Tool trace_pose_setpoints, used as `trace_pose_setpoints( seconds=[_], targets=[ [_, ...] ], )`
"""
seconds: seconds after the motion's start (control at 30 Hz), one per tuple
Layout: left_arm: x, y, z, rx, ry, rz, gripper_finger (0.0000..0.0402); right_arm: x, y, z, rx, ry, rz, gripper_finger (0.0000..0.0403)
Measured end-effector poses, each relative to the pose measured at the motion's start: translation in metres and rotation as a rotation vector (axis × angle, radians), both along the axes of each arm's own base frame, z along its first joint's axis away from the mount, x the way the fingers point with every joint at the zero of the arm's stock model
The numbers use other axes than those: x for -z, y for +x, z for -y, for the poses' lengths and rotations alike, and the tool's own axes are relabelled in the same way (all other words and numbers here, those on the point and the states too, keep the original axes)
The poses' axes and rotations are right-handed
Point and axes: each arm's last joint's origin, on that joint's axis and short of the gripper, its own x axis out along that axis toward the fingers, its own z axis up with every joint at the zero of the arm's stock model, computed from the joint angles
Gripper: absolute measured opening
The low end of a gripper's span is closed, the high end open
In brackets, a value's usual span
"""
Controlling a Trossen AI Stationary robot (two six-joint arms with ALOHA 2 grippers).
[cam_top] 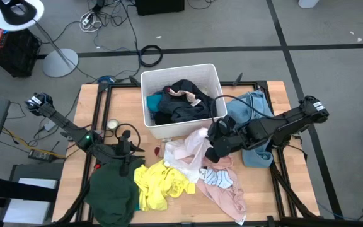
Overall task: Sort clothes
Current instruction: Put the light pink underwear into the white bin
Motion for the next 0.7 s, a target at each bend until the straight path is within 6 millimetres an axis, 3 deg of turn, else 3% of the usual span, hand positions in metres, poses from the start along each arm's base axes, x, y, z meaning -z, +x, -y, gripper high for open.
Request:
trace_pose_setpoints(
  seconds=[0.3, 0.7],
  targets=[
    [0.0000, 0.0000, 0.0000, 0.000, 0.000, 0.000, 0.0121, 0.0031, -0.0001, 0.0011, 0.000, -0.001, -0.013, 0.0006],
    [0.0000, 0.0000, 0.0001, 0.000, 0.000, 0.000, 0.0121, 0.0067, 0.0041, 0.0013, -0.051, 0.071, -0.049, 0.0014]
  ],
)
